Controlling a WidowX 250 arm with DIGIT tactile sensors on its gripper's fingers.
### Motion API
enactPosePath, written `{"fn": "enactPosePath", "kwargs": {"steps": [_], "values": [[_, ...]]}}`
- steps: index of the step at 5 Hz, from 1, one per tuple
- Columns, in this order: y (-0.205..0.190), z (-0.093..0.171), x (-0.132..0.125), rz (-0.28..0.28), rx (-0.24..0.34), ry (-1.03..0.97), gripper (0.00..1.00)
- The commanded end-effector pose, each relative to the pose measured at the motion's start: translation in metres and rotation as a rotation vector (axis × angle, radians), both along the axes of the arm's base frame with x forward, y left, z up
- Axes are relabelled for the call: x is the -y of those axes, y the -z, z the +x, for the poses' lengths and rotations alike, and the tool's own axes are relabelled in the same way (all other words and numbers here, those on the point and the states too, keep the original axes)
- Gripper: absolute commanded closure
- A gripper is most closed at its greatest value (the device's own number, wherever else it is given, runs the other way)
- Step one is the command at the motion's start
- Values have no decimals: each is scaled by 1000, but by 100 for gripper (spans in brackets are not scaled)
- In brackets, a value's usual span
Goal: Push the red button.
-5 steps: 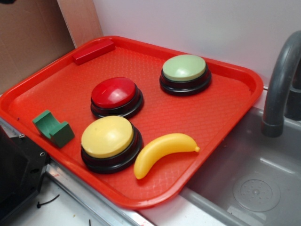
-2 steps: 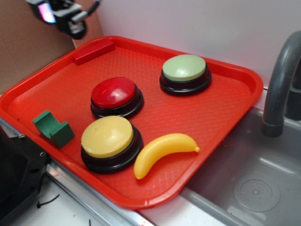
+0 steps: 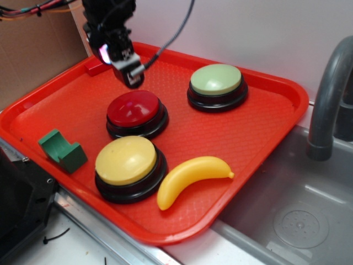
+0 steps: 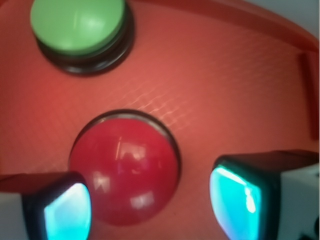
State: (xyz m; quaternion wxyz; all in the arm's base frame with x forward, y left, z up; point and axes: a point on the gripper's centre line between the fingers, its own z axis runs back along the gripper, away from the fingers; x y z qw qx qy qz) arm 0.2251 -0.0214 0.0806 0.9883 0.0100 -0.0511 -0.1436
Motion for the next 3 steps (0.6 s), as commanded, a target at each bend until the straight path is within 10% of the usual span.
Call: {"fn": "enactPosePath", "kwargs": {"steps": [1, 3], "values": [[22, 1, 9, 35, 5, 49, 0], [20, 9, 11, 55, -53, 43, 0]]}}
